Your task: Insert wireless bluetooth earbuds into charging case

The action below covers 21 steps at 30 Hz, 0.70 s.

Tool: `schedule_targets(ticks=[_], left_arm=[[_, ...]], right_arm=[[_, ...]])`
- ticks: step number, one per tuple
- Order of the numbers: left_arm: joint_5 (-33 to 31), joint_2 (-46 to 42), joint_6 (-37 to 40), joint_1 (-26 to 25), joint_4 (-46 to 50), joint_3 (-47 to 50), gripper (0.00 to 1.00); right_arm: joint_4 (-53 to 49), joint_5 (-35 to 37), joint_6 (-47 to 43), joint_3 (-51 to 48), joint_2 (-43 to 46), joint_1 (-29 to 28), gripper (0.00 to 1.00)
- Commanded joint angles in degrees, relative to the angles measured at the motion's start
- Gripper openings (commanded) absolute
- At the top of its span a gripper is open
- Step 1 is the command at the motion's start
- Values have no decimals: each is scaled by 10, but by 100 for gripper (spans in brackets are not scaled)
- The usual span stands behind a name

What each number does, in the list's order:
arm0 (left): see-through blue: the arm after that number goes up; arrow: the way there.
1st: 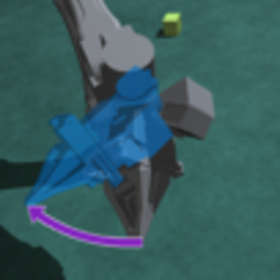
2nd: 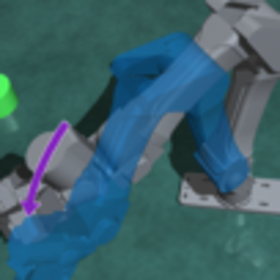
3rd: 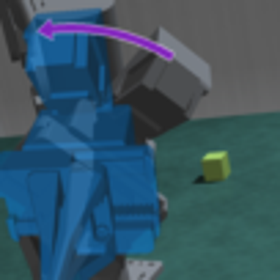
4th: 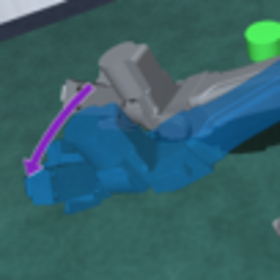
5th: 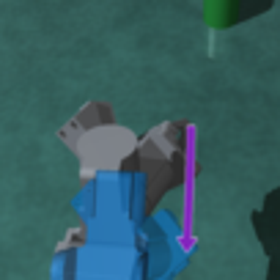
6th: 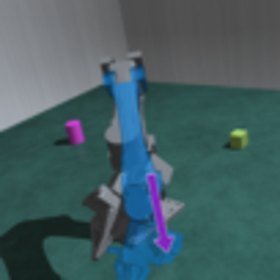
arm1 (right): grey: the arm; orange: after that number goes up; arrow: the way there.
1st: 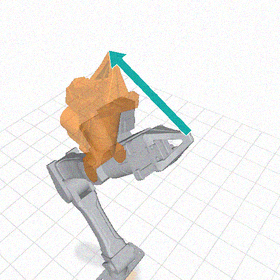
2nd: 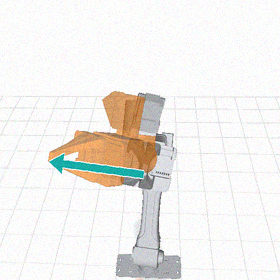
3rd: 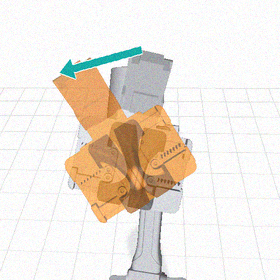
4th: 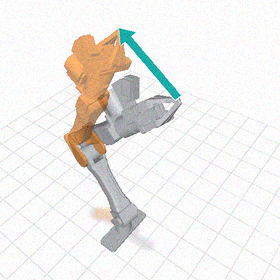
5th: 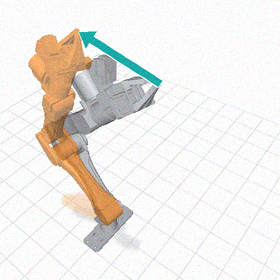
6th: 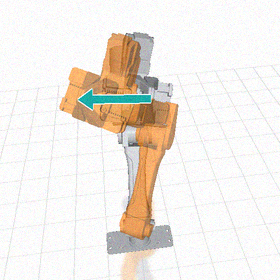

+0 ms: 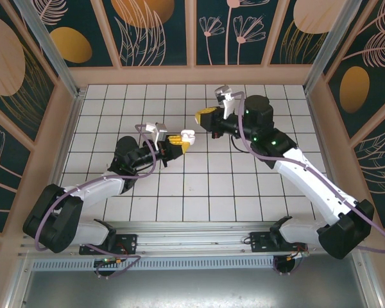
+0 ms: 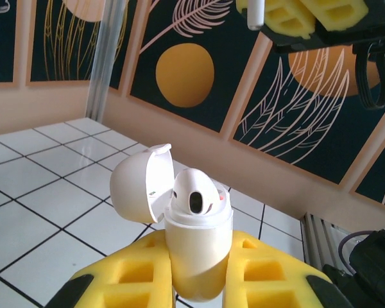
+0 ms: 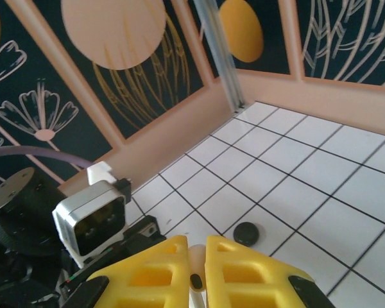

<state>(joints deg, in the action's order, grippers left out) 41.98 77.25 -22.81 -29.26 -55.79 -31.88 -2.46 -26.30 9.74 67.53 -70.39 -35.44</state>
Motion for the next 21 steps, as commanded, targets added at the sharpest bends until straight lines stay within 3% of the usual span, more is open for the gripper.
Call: schedule_targets(ticks=[1,21], left_arm=[[14,-8,-19,-1,-66,-4,0],[2,-29,-79,-1,-119,-12,0]], right_arm=[[44,-28,0,-9,3,-5,10],[182,-58,88,-77,2,-14,10]])
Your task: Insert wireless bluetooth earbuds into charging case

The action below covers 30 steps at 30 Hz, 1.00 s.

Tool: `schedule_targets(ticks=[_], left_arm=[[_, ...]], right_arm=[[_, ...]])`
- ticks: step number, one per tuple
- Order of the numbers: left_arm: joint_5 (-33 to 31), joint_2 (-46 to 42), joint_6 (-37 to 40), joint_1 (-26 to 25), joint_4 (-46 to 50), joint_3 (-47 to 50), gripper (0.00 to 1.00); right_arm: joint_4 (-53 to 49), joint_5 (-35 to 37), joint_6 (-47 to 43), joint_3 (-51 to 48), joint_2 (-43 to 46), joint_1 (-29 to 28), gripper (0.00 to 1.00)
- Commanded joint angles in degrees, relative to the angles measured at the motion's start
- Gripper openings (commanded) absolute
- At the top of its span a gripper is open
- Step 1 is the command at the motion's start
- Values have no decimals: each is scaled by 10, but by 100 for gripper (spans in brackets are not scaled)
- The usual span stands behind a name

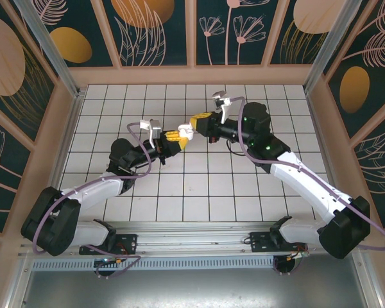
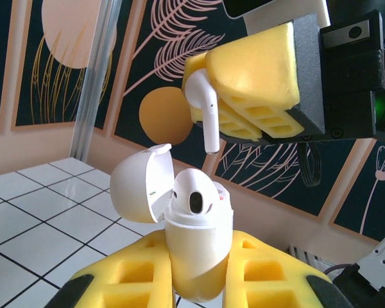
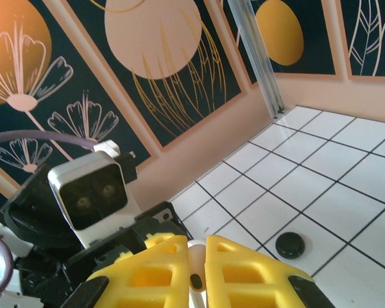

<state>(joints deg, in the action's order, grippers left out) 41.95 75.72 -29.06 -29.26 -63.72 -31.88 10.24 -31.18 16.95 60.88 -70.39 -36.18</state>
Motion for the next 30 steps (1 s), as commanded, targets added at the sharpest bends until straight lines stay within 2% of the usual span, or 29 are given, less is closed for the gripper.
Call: schedule_targets(ticks=[1,9,30], left_arm=[[1,-13,-20,0,-44,-12,0],[-7,-13,-28,-1,-53,-9,0],[-31,-36,-30,0,-54,7,0]], right_arm=[[61,-8,20,-14,2,-7,10],[102,-6,49,-34,-4,-14,10],[116,20,71,-58,-10,-30,10]])
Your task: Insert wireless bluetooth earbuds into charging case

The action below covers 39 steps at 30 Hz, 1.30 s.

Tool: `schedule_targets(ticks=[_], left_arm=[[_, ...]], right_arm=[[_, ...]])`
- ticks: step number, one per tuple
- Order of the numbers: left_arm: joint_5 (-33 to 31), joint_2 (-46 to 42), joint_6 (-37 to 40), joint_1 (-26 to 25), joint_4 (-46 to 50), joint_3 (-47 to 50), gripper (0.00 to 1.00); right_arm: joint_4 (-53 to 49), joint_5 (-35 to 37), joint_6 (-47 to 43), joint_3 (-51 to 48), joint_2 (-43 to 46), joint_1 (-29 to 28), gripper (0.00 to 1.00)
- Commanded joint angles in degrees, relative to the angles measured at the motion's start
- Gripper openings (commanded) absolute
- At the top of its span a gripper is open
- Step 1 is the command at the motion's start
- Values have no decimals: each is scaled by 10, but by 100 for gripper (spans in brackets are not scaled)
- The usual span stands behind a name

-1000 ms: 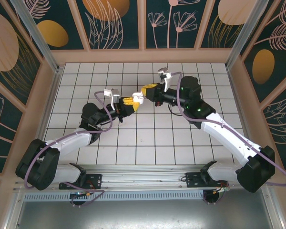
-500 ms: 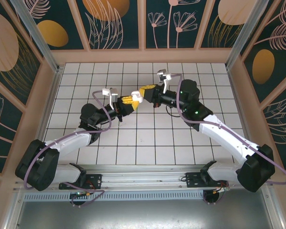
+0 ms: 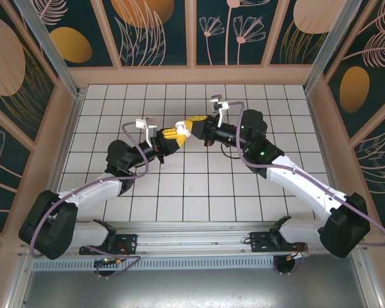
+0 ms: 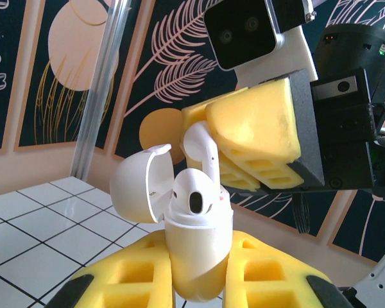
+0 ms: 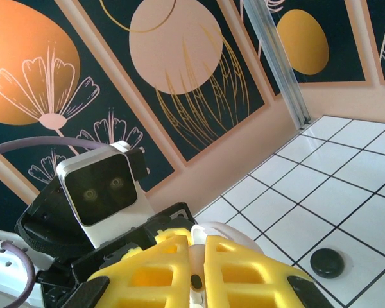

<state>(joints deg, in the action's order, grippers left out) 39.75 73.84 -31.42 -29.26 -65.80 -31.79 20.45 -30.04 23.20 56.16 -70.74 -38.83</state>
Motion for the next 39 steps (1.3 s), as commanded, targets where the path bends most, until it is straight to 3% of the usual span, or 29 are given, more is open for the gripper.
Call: schedule_targets(ticks=[1,5,14,19,28,33,39], left_arm=[[-9,-18,-7,0,-33,6,0],[-9,-17,-7,0,-33,5,0],[-6,-13,-7,-1,-32,3,0],[-6,-12,-3,-1,-28,3,0],[8,-9,2,0,-14,2,0],[29,-12,12,-1,8,-12,0],[51,-18,34,0,43,-21,0]], right_arm=[[12,10,8,-10,-7,-3,10],[5,11,8,-12,-11,-3,10],[2,18,11,-16,-11,-3,24],[-6,27,8,-10,-5,-3,37],[-101,74,-30,49,17,4,45],[-165,31,-41,102,1,31,52],[-184,-108,24,144,-39,72,58]])
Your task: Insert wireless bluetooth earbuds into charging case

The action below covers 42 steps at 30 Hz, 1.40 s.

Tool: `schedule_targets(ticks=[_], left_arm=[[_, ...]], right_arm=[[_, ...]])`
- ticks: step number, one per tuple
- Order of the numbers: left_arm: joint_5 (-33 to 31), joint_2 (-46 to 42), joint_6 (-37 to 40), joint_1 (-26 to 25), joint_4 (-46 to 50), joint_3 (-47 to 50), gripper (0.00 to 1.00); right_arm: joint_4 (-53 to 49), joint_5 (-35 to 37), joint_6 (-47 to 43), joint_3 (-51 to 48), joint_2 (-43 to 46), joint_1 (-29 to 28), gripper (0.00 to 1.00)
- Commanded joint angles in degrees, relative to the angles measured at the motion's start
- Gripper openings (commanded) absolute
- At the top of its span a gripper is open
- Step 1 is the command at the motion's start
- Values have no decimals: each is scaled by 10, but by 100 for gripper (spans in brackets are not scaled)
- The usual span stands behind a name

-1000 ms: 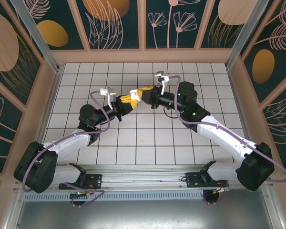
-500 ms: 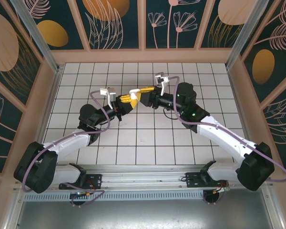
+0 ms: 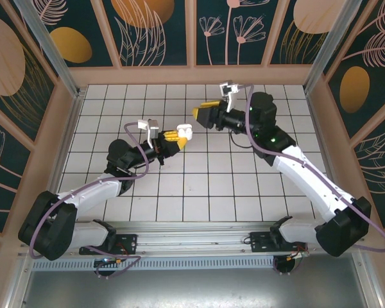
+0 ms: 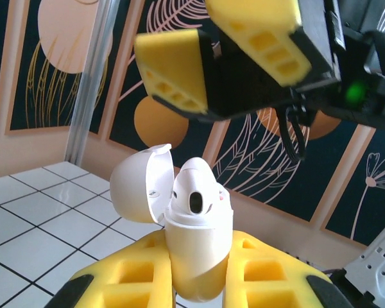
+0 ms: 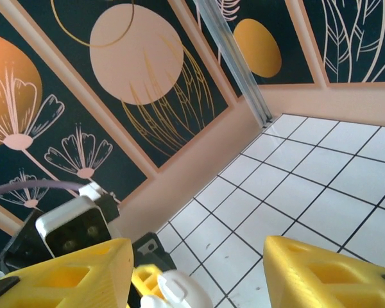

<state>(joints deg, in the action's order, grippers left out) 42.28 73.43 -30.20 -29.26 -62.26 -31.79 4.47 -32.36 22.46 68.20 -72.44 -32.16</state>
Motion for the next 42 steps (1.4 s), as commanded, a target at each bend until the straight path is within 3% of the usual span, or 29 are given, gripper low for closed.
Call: schedule_targets(ticks=[1,7,13,25,33,42], left_arm=[[30,-12,23,-1,11,-24,0],[50,-2,31,0,28,-38,0],[52,19,2,-1,-21,-32,0],[20,51,-20,-1,-59,-22,0],[7,65,-34,-1,-69,5,0],[6,49,-55,-1,-74,17,0]], right_arm=[[-25,-100,36,28,-27,21,59],[-21,-178,71,33,-67,24,61],[-33,-185,77,37,-85,17,61],[-41,-269,67,58,-88,-16,57],[-87,-228,-1,69,5,5,57],[-44,-125,-5,-29,112,60,57]])
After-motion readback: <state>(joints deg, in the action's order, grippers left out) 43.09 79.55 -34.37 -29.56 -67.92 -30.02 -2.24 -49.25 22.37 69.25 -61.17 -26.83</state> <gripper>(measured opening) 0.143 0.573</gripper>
